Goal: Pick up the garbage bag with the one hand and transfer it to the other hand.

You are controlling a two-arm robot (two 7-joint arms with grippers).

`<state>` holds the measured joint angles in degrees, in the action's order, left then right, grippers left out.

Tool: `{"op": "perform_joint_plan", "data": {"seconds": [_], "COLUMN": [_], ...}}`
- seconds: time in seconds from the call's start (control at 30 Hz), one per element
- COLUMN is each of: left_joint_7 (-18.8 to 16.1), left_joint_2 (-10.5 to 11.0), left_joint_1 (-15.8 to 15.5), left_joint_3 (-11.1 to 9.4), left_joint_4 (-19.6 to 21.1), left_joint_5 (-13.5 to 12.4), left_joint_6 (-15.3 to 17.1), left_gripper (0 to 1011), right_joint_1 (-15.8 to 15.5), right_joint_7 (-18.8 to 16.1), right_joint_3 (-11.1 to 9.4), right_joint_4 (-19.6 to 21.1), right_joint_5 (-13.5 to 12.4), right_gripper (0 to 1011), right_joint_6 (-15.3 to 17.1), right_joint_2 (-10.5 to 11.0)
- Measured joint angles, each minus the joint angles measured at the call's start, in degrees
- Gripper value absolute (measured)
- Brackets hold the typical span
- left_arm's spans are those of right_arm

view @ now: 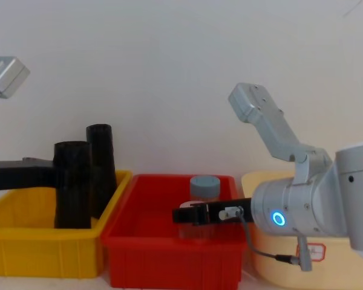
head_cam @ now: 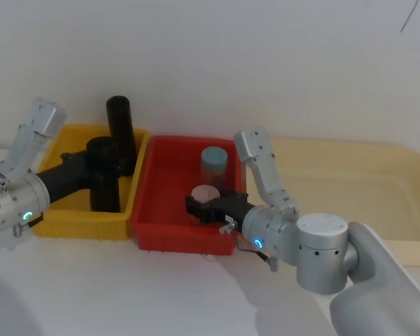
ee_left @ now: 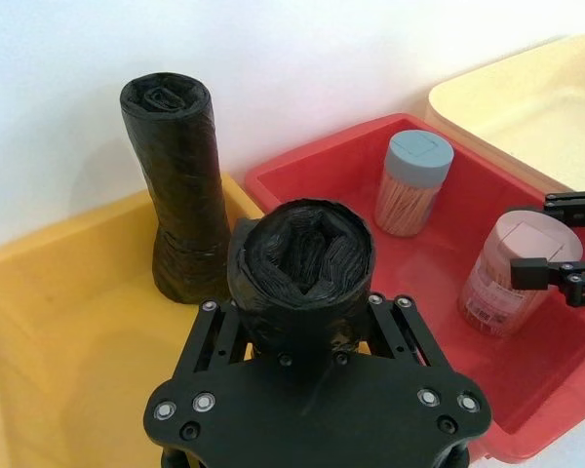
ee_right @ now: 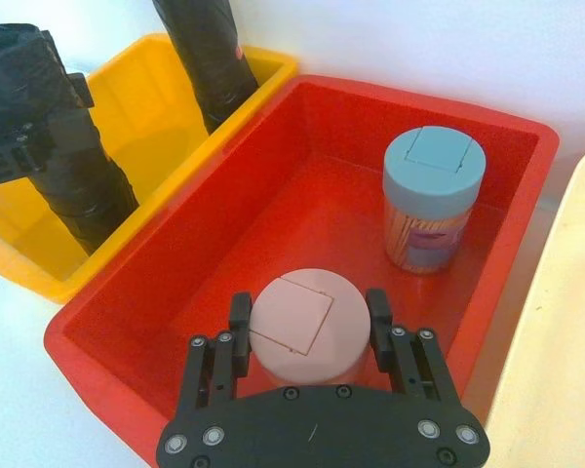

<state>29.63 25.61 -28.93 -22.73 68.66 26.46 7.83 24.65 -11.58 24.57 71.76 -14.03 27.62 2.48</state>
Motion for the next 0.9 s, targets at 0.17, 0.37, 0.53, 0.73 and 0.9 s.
{"op": "perform_joint_plan", "data": {"seconds": [0.17, 0.37, 0.53, 0.73, 0.9], "left_joint_7": [-0.3, -1.2, -1.8, -2.6, -2.9], "left_joint_2": [0.0, 0.1, 0.3, 0.3, 0.1], "left_joint_1": [0.2, 0.8, 1.2, 1.3, 0.5], "left_joint_3": [0.2, 0.9, 1.6, 2.7, 3.1], "left_joint_4": [0.4, 2.5, 5.0, 9.0, 11.0], "left_joint_5": [-0.1, -0.4, -0.6, -0.7, -0.7], "left_joint_6": [-0.3, -1.2, -1.9, -2.8, -3.2], "left_gripper": [439, 409, 390, 371, 371], "right_joint_1": [0.0, -0.1, -0.7, -1.6, -2.6], "right_joint_7": [0.0, -0.1, -0.2, -0.3, -0.2], "right_joint_3": [0.0, -0.1, -0.3, -0.6, -1.2], "right_joint_4": [0.0, 0.3, 2.4, 5.8, 10.1], "right_joint_5": [0.0, 0.1, 0.2, 0.4, 0.8], "right_gripper": [679, 679, 679, 679, 679], "right_joint_6": [0.0, -0.1, -0.7, -1.5, -2.2], "right_joint_2": [0.0, 0.0, 0.2, 0.6, 1.3]}}
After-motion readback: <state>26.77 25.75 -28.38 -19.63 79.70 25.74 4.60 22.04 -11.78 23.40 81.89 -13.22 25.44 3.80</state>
